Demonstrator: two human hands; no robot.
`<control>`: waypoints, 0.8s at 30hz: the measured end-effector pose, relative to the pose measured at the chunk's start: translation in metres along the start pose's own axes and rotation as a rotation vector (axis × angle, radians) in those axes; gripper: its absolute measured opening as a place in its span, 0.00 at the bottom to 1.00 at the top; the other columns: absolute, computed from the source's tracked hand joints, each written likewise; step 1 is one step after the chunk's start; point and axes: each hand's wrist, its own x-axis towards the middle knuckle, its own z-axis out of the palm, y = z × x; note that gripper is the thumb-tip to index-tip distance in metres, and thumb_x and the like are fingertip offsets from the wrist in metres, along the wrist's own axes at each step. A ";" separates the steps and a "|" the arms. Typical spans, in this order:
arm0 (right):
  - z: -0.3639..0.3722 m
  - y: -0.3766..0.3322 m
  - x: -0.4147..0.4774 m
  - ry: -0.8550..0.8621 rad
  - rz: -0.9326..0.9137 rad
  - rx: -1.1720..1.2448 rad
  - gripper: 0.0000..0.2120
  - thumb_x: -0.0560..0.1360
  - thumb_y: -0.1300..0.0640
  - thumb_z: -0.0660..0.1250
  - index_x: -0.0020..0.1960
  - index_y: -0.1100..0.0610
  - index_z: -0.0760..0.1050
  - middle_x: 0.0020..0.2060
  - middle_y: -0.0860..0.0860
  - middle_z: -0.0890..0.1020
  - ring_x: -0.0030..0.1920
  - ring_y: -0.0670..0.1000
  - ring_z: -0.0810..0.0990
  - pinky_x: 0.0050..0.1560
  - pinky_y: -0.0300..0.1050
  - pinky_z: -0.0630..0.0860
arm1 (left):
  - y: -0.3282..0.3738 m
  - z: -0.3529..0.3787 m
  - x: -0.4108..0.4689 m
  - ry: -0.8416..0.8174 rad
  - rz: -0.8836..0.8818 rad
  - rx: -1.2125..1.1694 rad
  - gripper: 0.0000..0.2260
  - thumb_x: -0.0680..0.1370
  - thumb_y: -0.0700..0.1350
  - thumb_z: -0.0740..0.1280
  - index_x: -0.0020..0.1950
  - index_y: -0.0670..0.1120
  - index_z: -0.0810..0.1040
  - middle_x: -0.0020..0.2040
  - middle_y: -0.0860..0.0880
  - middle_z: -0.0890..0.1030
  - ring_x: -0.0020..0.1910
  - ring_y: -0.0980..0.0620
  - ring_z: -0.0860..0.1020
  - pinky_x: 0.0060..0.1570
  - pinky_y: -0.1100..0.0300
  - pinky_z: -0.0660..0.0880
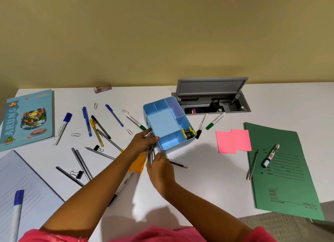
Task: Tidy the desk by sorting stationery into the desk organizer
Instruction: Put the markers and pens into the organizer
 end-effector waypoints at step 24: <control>-0.027 0.043 -0.022 0.175 -0.144 0.477 0.11 0.76 0.56 0.66 0.56 0.59 0.74 0.51 0.52 0.76 0.47 0.49 0.80 0.46 0.41 0.80 | 0.004 0.002 -0.007 -0.013 0.016 0.070 0.30 0.76 0.50 0.68 0.75 0.51 0.61 0.63 0.45 0.77 0.58 0.47 0.77 0.61 0.51 0.72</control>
